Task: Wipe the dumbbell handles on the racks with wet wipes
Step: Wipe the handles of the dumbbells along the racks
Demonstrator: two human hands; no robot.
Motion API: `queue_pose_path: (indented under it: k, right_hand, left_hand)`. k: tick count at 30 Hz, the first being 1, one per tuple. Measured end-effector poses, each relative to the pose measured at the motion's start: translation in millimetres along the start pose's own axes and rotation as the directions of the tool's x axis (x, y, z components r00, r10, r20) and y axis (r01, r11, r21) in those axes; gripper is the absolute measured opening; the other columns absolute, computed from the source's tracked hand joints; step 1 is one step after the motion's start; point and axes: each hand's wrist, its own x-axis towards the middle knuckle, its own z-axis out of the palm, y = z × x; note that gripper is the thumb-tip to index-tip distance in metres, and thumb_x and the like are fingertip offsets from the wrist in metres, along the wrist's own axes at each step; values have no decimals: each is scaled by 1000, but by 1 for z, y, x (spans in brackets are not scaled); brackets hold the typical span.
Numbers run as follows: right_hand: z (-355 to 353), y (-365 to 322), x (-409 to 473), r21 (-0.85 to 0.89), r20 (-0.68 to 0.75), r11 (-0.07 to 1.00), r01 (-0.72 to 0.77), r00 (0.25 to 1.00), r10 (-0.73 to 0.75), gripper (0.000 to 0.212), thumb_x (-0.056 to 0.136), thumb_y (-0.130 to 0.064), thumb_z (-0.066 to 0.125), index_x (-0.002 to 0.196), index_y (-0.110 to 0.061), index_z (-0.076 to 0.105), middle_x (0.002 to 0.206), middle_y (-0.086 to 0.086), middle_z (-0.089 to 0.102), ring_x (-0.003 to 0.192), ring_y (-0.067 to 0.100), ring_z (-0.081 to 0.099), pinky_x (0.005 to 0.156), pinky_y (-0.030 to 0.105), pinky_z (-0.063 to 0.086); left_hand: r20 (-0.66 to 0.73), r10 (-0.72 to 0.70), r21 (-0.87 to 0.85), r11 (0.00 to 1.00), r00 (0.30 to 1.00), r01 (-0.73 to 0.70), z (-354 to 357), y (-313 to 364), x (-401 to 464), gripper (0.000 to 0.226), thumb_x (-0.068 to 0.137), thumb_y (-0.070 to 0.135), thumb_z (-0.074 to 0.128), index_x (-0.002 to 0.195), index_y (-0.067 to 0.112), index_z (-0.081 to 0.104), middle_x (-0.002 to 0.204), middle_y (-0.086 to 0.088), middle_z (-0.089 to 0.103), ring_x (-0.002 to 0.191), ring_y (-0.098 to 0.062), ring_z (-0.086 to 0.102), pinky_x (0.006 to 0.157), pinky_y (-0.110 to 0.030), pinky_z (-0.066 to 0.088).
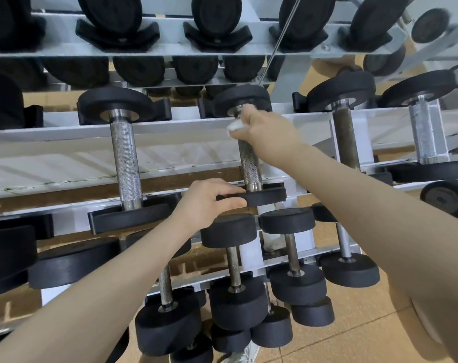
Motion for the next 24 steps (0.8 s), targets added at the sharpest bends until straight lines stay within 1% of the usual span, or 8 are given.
queue_pose_path:
  k: [4,6,10,13,16,18,22,24]
  right_hand:
    - [13,-10,-30,-9,200,974,226,955,-220,36,89,-4,44,120,-15,57,120,13,43,88,27,50,66,31,33]
    - [12,-5,-38,221,209,959,178,952,-225,39,90,-1,43,122,-17,59,120,9,46,94,25,51,69,27,34]
    - [16,18,-22,718,-64,682,-140,962,265,39,92,2,42,124,-14,57,119,6,55,106,18,50,82,13,31]
    - [30,23,-3,777,-58,563,-281,858,509,39,92,1,39,125,-11,57,123,12,56,115,23,49,87,18,32]
    - [45,14,0,789,-91,537,-298,808,582,37,92,0,41,121,-11,61,108,11,57,98,19,52,75,14,29]
    - [50,8,-12,774,-115,573,-268,831,544,35,92,0,44,121,-9,61,101,10,57,89,14,48,70,12,28]
    - [52,9,-52,701,-114,708,-84,967,228,34,86,7,52,116,-5,64,92,8,55,84,18,51,70,0,32]
    - [50,11,-57,700,-126,711,-70,967,220,38,85,9,51,118,-6,63,94,11,58,82,17,51,70,3,33]
  left_hand:
    - [-1,8,0,1000,1000,-8,-1,1,0,29,84,22,64,112,20,66,96,5,63,94,-14,58,84,-26,47]
    - [5,4,3,1000,1000,-5,-1,2,0,29,84,22,64,112,21,66,97,6,62,94,-13,57,85,-26,47]
    - [25,-8,0,1000,1000,8,-2,1,3,29,84,21,64,113,22,66,92,13,59,93,-12,55,82,-21,45]
    - [23,-5,4,1000,1000,5,-3,-1,5,29,82,21,65,111,23,67,88,15,58,93,-12,56,84,-25,46]
    - [13,-12,-2,1000,1000,12,-1,-3,5,28,83,21,65,111,22,67,90,15,58,94,-12,56,85,-27,46]
    - [8,-13,-6,1000,1000,13,-1,-4,5,28,82,21,65,111,22,67,92,14,59,94,-11,57,86,-27,46]
    - [16,-20,-5,1000,1000,20,-1,-3,6,27,81,22,67,109,22,68,91,10,60,93,-13,57,84,-26,45]
    - [31,-23,12,1000,999,22,-2,-3,7,28,82,23,66,110,22,67,92,8,61,93,-14,57,84,-26,45]
